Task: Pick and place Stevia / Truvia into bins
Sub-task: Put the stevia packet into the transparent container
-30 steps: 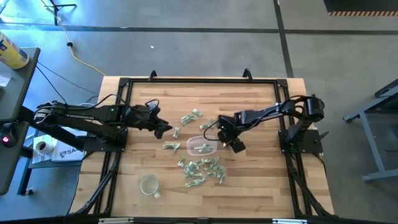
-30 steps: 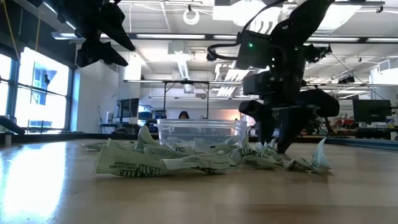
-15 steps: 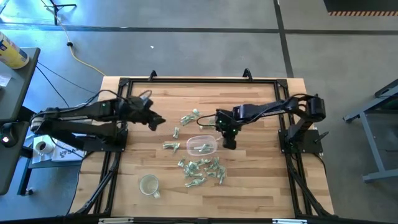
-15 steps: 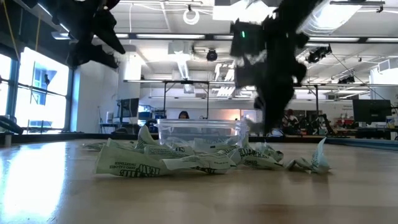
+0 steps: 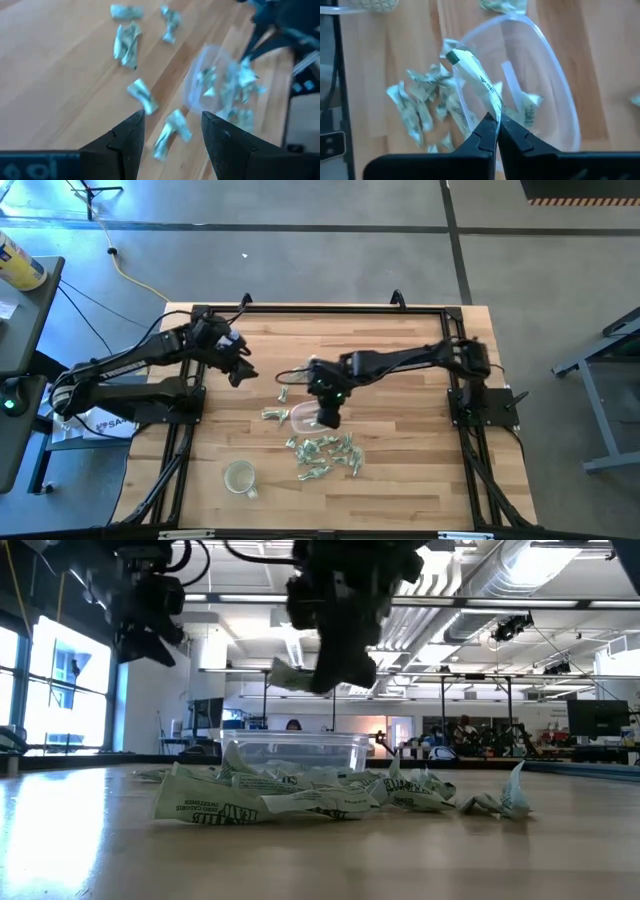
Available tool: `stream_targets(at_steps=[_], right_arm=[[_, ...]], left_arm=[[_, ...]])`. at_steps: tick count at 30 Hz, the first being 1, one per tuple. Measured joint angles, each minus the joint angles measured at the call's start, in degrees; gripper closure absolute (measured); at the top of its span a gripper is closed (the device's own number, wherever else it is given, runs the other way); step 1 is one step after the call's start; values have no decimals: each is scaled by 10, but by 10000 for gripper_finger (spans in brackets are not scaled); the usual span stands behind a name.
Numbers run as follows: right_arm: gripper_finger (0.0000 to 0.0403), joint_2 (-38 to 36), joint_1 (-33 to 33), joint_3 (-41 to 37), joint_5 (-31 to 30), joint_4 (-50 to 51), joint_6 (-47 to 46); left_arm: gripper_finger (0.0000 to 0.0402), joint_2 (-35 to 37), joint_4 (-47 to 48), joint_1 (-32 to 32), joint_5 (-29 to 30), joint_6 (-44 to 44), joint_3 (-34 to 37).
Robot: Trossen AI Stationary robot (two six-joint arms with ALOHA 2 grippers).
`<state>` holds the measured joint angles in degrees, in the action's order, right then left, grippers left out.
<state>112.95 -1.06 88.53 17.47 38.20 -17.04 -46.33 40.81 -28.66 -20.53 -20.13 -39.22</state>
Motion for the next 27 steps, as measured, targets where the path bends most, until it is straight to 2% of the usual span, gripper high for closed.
stream_targets(at_steps=[4, 11, 16, 19, 22, 25, 27], right_arm=[[364, 35, 9, 44, -55, 44, 7], [246, 34, 2, 66, -129, 107, 42], [170, 10, 8, 67, -241, 160, 124], [148, -31, 3, 20, -259, 157, 171], [145, -88, -14, -76, -255, 146, 174], [148, -168, -33, -186, -275, 114, 176], [150, -214, -49, -243, -275, 58, 194]], left_arm=[[172, -18, 15, 2, -18, 22, 0], [172, -23, 18, 2, -25, 32, 0], [172, -23, 14, 2, -25, 34, 0], [172, -23, -7, 8, -25, 34, 0], [172, -33, -38, 15, -22, 2, 0], [172, -73, -64, 33, 33, -80, 0], [172, -114, -77, 53, 77, -126, 0]])
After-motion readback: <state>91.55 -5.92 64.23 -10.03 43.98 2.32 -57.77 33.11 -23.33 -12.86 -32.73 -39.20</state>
